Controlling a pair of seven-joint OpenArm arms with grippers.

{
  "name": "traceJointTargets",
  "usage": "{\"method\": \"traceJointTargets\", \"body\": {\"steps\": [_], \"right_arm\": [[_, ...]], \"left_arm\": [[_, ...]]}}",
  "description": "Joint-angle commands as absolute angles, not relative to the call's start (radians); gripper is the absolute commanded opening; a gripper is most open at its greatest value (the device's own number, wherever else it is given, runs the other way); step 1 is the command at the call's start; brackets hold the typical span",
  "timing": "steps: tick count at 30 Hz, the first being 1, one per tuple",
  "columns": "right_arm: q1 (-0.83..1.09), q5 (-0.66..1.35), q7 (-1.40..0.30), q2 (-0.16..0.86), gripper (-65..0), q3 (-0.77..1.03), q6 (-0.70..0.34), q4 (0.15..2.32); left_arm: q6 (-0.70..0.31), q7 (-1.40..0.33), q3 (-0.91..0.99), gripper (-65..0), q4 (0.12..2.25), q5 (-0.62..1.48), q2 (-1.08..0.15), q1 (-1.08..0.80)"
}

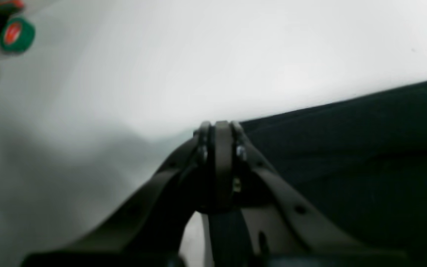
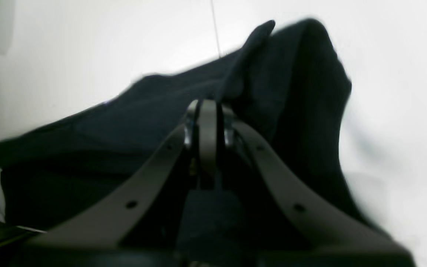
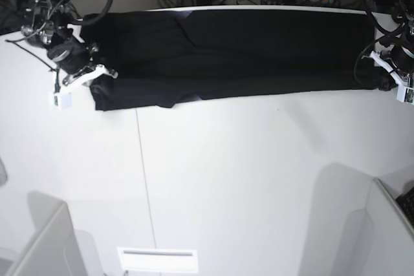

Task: Fold the T-shirt properly
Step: 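Lift the hem and fold it over toward the collar with both grippers, then lay the folded hem down and open both grippers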

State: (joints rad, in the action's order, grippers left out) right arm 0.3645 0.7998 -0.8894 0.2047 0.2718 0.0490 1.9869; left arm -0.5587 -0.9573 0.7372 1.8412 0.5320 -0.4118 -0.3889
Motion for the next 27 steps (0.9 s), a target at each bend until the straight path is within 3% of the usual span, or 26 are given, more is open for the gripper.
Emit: {"method": "traceJointTargets", "body": {"steps": [1, 6, 12, 27], "right_arm": [[0.367, 0.809, -0.874, 0.200, -65.0, 0.289, 0.047, 2.008], [0.395, 0.814, -0.885, 0.162, -65.0, 0.329, 0.044, 2.018], [0.438, 0.949, -0.875, 0.165, -65.0, 0.346, 0.047, 2.020], [0.538, 0.949, -0.874, 0.128, -65.0, 0.358, 0.047, 2.011]], "left_arm": [[-0.570, -0.943, 0.748, -65.0, 1.856, 0.541, -0.435, -0.389], [-0.627, -0.946, 0.748, -65.0, 1.856, 0.535, -0.432, -0.387], [-0.630, -0.949, 0.786, -65.0, 1.856, 0.535, -0.432, -0.389], [-0.630, -0.946, 0.792, -65.0, 1.859, 0.533, -0.429, -0.483]]}}
